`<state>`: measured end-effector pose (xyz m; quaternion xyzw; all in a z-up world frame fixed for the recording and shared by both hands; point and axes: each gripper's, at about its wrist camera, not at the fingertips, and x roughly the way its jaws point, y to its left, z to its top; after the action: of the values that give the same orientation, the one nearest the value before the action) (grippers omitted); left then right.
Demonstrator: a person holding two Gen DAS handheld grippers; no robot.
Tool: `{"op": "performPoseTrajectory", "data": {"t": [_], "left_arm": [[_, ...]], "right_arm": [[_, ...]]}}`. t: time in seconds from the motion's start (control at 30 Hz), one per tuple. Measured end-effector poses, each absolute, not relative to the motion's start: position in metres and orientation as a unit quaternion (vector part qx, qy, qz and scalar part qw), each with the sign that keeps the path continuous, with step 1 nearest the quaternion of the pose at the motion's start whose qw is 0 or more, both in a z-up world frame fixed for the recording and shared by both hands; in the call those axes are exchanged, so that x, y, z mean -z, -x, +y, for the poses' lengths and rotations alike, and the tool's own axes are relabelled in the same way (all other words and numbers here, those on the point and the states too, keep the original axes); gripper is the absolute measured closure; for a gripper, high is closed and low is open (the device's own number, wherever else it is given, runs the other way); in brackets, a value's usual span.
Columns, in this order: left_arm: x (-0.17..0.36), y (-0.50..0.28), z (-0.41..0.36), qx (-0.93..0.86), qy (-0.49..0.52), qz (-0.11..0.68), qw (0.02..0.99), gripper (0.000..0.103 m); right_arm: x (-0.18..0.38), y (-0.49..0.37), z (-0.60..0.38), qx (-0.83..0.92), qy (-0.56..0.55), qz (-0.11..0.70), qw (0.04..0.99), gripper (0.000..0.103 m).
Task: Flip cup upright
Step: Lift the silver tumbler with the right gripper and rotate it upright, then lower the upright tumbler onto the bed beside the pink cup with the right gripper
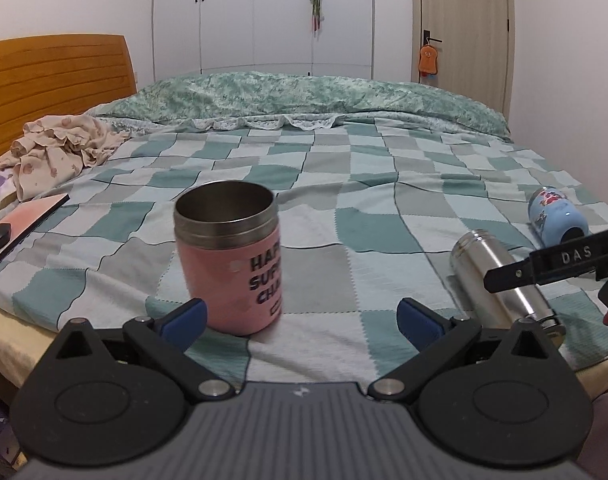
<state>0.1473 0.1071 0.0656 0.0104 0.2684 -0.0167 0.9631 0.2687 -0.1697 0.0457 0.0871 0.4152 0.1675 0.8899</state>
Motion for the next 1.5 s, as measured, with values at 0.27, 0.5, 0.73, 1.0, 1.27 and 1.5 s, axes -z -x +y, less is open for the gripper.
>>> {"op": "performPoseTrajectory", "data": {"t": [0.27,0.5,0.73,1.0,1.27,1.5], "left_arm": [[-0.059,-0.153,0.121,0.017,-0.001,0.273,0.962,0.0],[-0.058,-0.15,0.131,0.018,0.01,0.271,0.962,0.0],[-0.059,-0.143,0.141,0.013,0.022,0.264,0.964,0.0],[-0.067,-0.134,0.15,-0.002,0.034,0.242,0.97,0.0],[-0.066,-0.134,0.16,-0.027,0.038,0.226,0.973,0.0],[-0.058,-0.138,0.171,-0.038,0.042,0.231,0.971,0.0]], "right_arm": [[-0.024,-0.307,-0.169,-0.137,-0.161,0.477,0.853,0.035],[-0.027,-0.291,-0.175,-0.153,-0.172,0.444,0.866,0.039],[-0.052,-0.248,-0.172,-0.196,-0.139,0.335,0.911,0.04],[-0.097,-0.238,-0.121,-0.252,-0.068,0.212,0.942,0.042],[-0.096,-0.254,-0.041,-0.261,0.029,0.154,0.953,0.042],[-0.068,-0.267,-0.009,-0.258,0.062,0.187,0.946,0.042]]}}
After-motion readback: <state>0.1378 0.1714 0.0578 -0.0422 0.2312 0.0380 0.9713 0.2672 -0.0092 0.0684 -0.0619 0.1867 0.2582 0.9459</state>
